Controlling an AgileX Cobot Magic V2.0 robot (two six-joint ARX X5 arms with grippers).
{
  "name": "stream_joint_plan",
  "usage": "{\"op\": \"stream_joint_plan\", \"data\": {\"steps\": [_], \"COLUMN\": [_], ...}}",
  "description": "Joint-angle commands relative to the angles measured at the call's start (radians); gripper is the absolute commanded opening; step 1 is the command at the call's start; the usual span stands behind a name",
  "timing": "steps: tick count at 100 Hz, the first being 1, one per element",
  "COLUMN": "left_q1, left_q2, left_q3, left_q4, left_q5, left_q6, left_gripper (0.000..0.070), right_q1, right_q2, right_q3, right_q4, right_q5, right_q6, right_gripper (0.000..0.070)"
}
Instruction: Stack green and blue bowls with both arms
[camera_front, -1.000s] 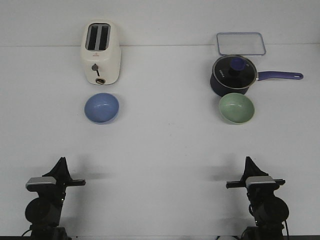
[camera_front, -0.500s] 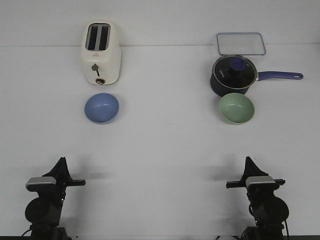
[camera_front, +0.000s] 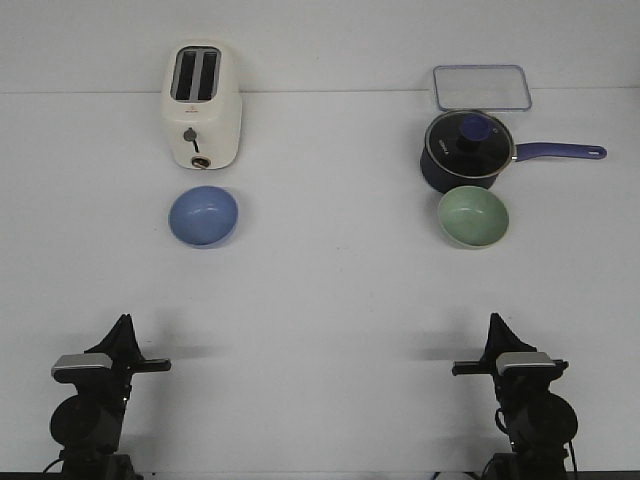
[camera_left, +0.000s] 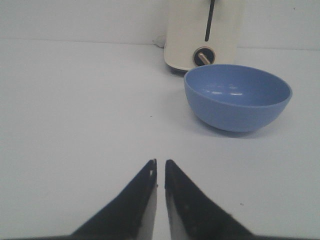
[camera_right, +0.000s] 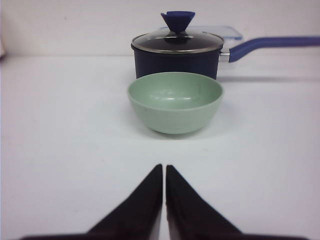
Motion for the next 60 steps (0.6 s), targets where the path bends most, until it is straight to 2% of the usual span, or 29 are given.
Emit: {"op": "stream_joint_plan", "data": {"steps": [1,8,17,26,37,45,49,57,60], "left_q1": [0.002,0.002,0.002,0.002,0.002,0.002,0.002,0.002,0.002], "left_q2": [-0.002,-0.002,-0.002,-0.002,-0.002,-0.002,-0.002,-0.002,-0.002], "left_q3": [-0.02,-0.02,-0.02,-0.02,-0.02,-0.02,-0.02,-0.02,-0.02], "left_q4": [0.015,0.016,0.016,0.016,0.016,0.016,0.015,0.016,0.016], "left_q5": [0.001,0.001,0.001,0.001,0.001,0.001,0.001,0.001,0.001], "left_q6": [0.015,0.015,0.015,0.015,0.015,0.015,0.015,0.015,0.015], "left_gripper": [0.0015,0.0015,0.0015,0.0015,0.0015,0.0015,0.0015,0.0015,0.0015], "right_q1": [-0.002,-0.002,-0.002,-0.002,-0.002,-0.002,-0.002,-0.002,-0.002], "right_q2": [0.0,0.0,0.0,0.0,0.061,0.163,0.234,0.398,0.465], "right_q3": [-0.002,-0.002,-0.002,0.034,0.161,0.293,0.362,0.499,0.549], "right_q4": [0.013,0.031,0.066,0.077,0.046,-0.001,-0.022,-0.077,-0.103], "right_q5": [-0.014,-0.017,-0.031,-0.042,0.01,0.06,0.079,0.122,0.14], "right_q6": [0.153,0.198,0.316,0.378,0.383,0.328,0.29,0.232,0.217], "right_gripper": [0.0008,0.0008,0.0008,0.0007,0.0008,0.0022,0.01,0.0348,0.0399]}}
